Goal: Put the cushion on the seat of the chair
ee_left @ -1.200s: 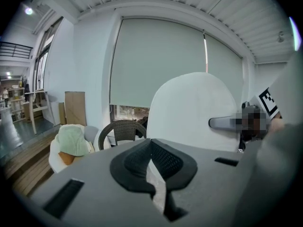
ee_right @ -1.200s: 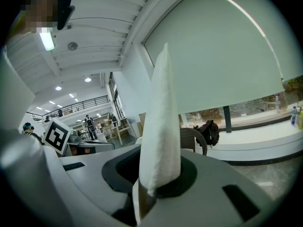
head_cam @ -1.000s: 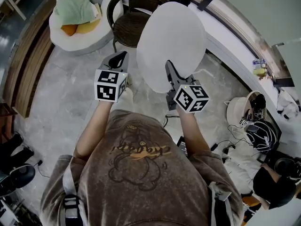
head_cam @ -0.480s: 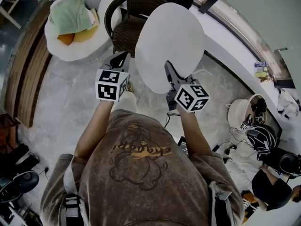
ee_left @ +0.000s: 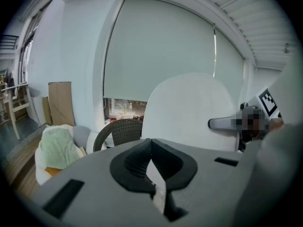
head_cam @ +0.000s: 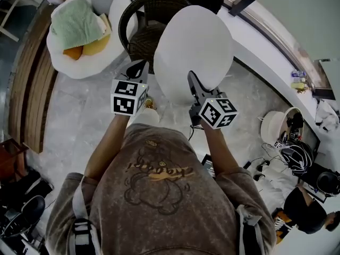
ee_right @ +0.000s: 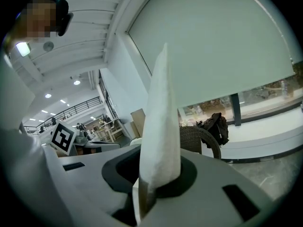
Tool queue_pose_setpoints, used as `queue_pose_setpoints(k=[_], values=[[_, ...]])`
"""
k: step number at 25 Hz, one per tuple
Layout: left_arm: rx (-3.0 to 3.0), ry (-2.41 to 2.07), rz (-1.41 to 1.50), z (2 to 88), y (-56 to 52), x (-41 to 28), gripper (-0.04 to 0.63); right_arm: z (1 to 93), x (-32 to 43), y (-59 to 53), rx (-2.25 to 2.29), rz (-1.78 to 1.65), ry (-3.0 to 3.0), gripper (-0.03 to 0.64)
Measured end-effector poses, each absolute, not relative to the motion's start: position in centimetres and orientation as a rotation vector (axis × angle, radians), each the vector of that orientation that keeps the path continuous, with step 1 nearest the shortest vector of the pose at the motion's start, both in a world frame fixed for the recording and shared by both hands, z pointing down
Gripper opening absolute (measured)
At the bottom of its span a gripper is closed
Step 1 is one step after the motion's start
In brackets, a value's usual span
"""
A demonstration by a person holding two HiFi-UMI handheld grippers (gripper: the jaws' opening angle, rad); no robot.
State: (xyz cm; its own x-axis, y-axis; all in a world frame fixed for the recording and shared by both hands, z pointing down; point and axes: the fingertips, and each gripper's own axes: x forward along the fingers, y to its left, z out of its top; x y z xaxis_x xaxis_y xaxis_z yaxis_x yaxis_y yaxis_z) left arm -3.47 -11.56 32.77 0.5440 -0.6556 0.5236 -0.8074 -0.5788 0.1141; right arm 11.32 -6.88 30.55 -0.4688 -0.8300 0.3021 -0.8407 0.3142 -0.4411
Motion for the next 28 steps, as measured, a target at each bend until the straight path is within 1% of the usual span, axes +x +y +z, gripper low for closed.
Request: queue_pose_setpoints(k=[13, 19, 28], values=[[2.395, -1.152, 0.643, 35.4, -17.6, -3.7, 0.006, 33.2, 11.1, -13.6, 1.561, 0.987, -2.483, 0.066], [2.376, -1.163, 0.682, 37.2, -20.7, -2.5, 0.006, 35.1, 12.2, -16.6, 1.518, 0.991, -2.489, 0.066], [2.349, -1.17, 0.707, 39.6, -24.2, -2.3, 0.006, 37.5, 11.0, -19.7, 1.389, 1.0, -2.513, 0.066]])
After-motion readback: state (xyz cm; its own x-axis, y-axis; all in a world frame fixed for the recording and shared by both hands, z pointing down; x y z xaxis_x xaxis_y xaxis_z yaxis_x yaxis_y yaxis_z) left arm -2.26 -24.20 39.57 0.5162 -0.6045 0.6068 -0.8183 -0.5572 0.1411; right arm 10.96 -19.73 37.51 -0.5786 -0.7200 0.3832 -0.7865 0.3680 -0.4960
